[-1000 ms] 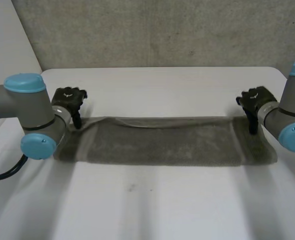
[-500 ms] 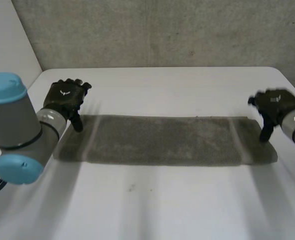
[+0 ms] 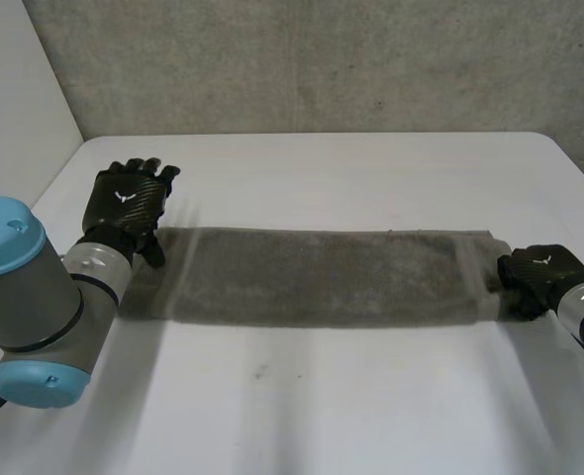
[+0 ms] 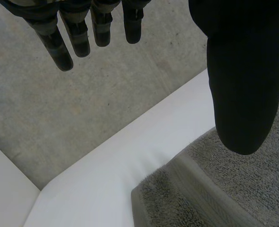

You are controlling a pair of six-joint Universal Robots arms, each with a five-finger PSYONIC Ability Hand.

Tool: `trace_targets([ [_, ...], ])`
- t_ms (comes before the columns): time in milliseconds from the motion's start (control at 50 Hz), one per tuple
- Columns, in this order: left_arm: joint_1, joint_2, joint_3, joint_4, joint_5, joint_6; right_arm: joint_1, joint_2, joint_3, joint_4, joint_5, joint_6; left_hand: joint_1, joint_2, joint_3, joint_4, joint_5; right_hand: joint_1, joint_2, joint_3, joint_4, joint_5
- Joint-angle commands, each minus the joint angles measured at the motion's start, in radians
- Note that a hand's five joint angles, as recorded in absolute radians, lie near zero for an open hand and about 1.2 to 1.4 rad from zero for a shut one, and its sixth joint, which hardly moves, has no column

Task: Fold the laundry

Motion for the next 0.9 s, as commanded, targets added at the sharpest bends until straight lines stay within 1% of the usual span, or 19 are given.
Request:
trace_targets([
  [20,-0.003,0.001,-0.004,-0.002,-0.001,0.000,-0.039,0.011,-0.017,-0.036,0.044,-0.039,0.001,0.009,0.007,0.006,-0.025,0.522,0.338,0.357,0.357,0.395],
  [100,-0.003,0.003,-0.006,-0.002,-0.001,0.000,-0.064,-0.031,-0.022,-0.058,0.107,-0.100,0.001,0.009,0.007,0.006,-0.025,0.522,0.338,0.357,0.357,0.395],
  [140,-0.003,0.007,-0.006,-0.002,-0.001,0.000,-0.089,-0.084,-0.028,-0.091,0.181,-0.198,0.001,0.009,0.007,0.006,-0.025,0.522,0.338,0.357,0.357,0.395],
  [260,-0.004,0.018,-0.006,-0.002,-0.001,0.000,-0.104,-0.115,-0.039,-0.108,0.222,-0.318,0.001,0.009,0.007,0.006,-0.025,0.522,0.338,0.357,0.357,0.395],
  [300,-0.004,0.018,-0.006,-0.002,-0.001,0.000,-0.083,-0.120,-0.054,-0.111,0.218,-0.324,0.001,0.009,0.007,0.006,-0.025,0.522,0.338,0.357,0.357,0.395],
  [340,-0.004,0.018,-0.006,-0.002,-0.003,0.000,0.033,-0.138,-0.092,-0.116,0.215,-0.300,0.001,0.009,0.007,0.006,-0.025,0.522,0.338,0.357,0.357,0.395],
  [360,-0.004,0.018,-0.006,-0.002,-0.003,0.000,0.034,-0.138,-0.092,-0.116,0.215,-0.300,0.001,0.009,0.007,0.006,-0.025,0.522,0.338,0.357,0.357,0.395],
  [400,-0.004,0.018,-0.006,-0.002,-0.003,0.000,0.159,-0.143,-0.138,-0.117,0.207,-0.269,0.001,0.009,0.007,0.006,-0.025,0.522,0.338,0.357,0.357,0.395],
  [420,-0.003,0.018,-0.006,-0.002,-0.004,0.000,0.160,-0.143,-0.138,-0.117,0.207,-0.269,0.001,0.009,0.007,0.006,-0.025,0.522,0.338,0.357,0.357,0.395],
  [440,-0.003,0.020,-0.006,-0.002,-0.004,0.000,0.214,-0.138,-0.158,-0.119,0.193,-0.257,0.001,0.009,0.007,0.006,-0.025,0.522,0.338,0.357,0.357,0.395],
  [460,-0.003,0.020,-0.006,-0.002,-0.004,0.000,0.215,-0.138,-0.158,-0.119,0.193,-0.257,0.001,0.009,0.007,0.006,-0.025,0.522,0.338,0.357,0.357,0.395],
  [500,-0.001,0.026,-0.006,-0.002,-0.004,0.000,0.334,-0.115,-0.201,-0.153,0.138,-0.251,0.001,0.009,0.007,0.006,-0.025,0.522,0.338,0.357,0.357,0.395],
  [520,-0.001,0.026,-0.006,-0.002,-0.004,0.000,0.335,-0.115,-0.201,-0.153,0.138,-0.251,0.001,0.009,0.007,0.006,-0.025,0.522,0.338,0.357,0.357,0.395],
  [560,0.000,0.029,-0.007,-0.002,-0.004,0.000,0.475,-0.063,-0.240,-0.218,0.069,-0.258,0.001,0.009,0.007,0.006,-0.025,0.522,0.338,0.357,0.357,0.395],
  [620,0.002,0.040,-0.007,0.000,-0.004,0.000,0.540,-0.028,-0.261,-0.259,0.035,-0.261,0.001,0.009,0.007,0.006,-0.025,0.522,0.338,0.357,0.357,0.395],
  [660,0.003,0.041,-0.009,0.000,-0.006,0.000,0.632,0.058,-0.307,-0.317,-0.026,-0.251,0.001,0.009,0.007,0.006,-0.025,0.522,0.338,0.357,0.357,0.395],
  [780,0.006,0.043,-0.015,0.002,-0.004,0.000,0.715,0.178,-0.349,-0.332,-0.124,-0.244,0.001,0.009,0.007,0.006,-0.025,0.522,0.338,0.357,0.357,0.395],
  [820,0.006,0.043,-0.017,0.002,-0.004,0.000,0.762,0.239,-0.352,-0.335,-0.210,-0.226,0.001,0.009,0.007,0.006,-0.025,0.522,0.338,0.357,0.357,0.395],
  [900,0.005,0.043,-0.017,0.002,-0.004,0.000,0.786,0.293,-0.359,-0.329,-0.248,-0.211,0.001,0.009,0.007,0.006,-0.025,0.522,0.338,0.357,0.357,0.395],
])
